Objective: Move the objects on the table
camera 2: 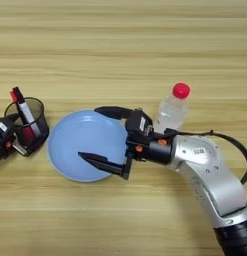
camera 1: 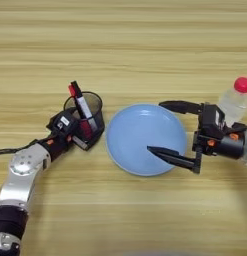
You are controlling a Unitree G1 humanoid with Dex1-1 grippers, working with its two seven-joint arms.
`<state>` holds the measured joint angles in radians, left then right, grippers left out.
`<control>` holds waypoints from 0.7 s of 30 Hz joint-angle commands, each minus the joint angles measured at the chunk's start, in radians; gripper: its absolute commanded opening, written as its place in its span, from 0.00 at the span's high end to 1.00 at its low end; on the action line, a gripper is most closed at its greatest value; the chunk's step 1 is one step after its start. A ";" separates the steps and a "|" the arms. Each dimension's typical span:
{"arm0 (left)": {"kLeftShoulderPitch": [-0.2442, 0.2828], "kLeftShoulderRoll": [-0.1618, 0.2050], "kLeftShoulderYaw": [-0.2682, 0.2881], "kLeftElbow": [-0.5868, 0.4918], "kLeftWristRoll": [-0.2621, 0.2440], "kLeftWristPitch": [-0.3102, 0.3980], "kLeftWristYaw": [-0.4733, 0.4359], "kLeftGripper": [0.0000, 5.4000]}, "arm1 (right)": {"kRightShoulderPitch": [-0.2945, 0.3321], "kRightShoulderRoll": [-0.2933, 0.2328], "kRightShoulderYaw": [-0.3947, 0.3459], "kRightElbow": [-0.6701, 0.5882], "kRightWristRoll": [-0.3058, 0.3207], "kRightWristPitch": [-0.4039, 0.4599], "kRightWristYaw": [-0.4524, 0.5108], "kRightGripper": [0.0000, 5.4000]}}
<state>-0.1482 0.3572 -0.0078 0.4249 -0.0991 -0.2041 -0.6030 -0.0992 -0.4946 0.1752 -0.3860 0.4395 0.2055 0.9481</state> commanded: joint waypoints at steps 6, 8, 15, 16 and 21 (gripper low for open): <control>0.037 -0.025 0.040 -0.080 -0.115 0.071 -0.043 0.01 | -0.007 -0.001 -0.010 0.003 0.006 -0.011 0.008 0.00; 0.048 -0.029 0.043 -0.094 -0.125 0.074 -0.048 0.01 | -0.008 -0.001 -0.010 0.000 0.007 -0.010 0.009 0.00; 0.077 -0.040 0.046 -0.118 -0.133 0.068 -0.044 0.01 | -0.010 -0.005 -0.010 0.002 0.003 -0.012 0.012 0.00; 0.080 -0.042 0.045 -0.118 -0.133 0.065 -0.042 0.01 | -0.010 -0.005 -0.011 0.002 0.003 -0.012 0.013 0.00; 0.104 -0.050 0.033 -0.116 -0.110 0.035 -0.021 0.01 | -0.010 -0.008 -0.013 0.002 0.003 -0.013 0.015 0.00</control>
<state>-0.0587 0.3131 0.0324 0.3160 -0.2333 -0.1538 -0.6357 -0.0996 -0.4959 0.1705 -0.3854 0.4390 0.2045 0.9538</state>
